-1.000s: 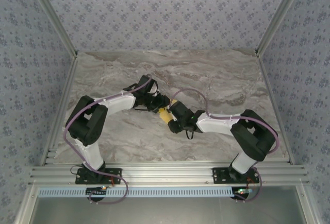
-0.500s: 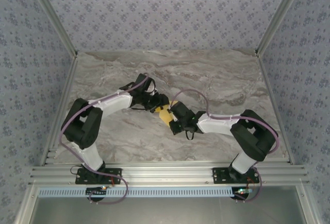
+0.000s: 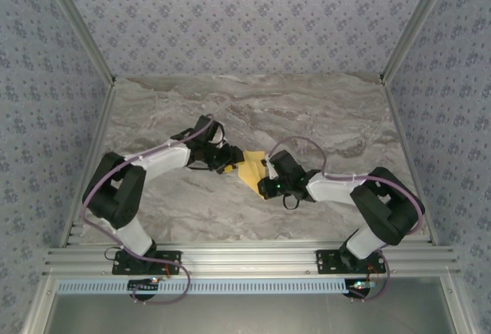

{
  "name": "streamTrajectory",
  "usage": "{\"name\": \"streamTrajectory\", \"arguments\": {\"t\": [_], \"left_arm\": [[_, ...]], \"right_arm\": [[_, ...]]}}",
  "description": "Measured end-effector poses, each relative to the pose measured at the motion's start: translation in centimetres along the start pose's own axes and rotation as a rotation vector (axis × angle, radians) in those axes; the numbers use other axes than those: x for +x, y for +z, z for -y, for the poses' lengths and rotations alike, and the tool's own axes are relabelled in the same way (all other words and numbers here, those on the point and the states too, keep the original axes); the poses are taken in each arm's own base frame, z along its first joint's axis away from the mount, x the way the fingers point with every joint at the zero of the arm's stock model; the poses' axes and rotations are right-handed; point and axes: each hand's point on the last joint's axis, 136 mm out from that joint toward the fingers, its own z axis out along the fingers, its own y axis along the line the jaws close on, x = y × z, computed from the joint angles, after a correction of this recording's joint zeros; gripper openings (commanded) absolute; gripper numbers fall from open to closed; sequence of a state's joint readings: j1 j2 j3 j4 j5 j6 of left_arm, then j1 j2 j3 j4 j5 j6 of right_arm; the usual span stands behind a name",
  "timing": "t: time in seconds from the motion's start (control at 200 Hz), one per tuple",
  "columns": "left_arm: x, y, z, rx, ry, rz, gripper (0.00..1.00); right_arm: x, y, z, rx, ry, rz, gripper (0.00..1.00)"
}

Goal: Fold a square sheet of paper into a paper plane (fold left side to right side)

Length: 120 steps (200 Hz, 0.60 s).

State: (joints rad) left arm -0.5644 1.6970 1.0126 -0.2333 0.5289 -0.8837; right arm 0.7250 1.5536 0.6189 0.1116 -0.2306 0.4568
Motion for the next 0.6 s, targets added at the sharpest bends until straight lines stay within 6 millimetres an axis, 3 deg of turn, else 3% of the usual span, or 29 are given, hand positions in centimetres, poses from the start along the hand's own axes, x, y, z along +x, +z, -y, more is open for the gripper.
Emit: {"name": "streamTrajectory", "arguments": {"t": [0.23,0.43,0.6], "left_arm": [[0.9,2.9,-0.1,-0.026,0.009,-0.064,0.44],[0.3,4.1,0.7,-0.017,0.023,-0.071,0.45],[0.3,5.1,0.2,-0.03,0.014,-0.088,0.46]], "right_arm": [[-0.2,-0.2,-0.1,-0.07,0.056,0.004,0.1],[-0.2,-0.1,-0.4,-0.11,0.081,0.0,0.1],[-0.1,0.2,-0.4,-0.127,0.092,-0.008,0.1]]}}
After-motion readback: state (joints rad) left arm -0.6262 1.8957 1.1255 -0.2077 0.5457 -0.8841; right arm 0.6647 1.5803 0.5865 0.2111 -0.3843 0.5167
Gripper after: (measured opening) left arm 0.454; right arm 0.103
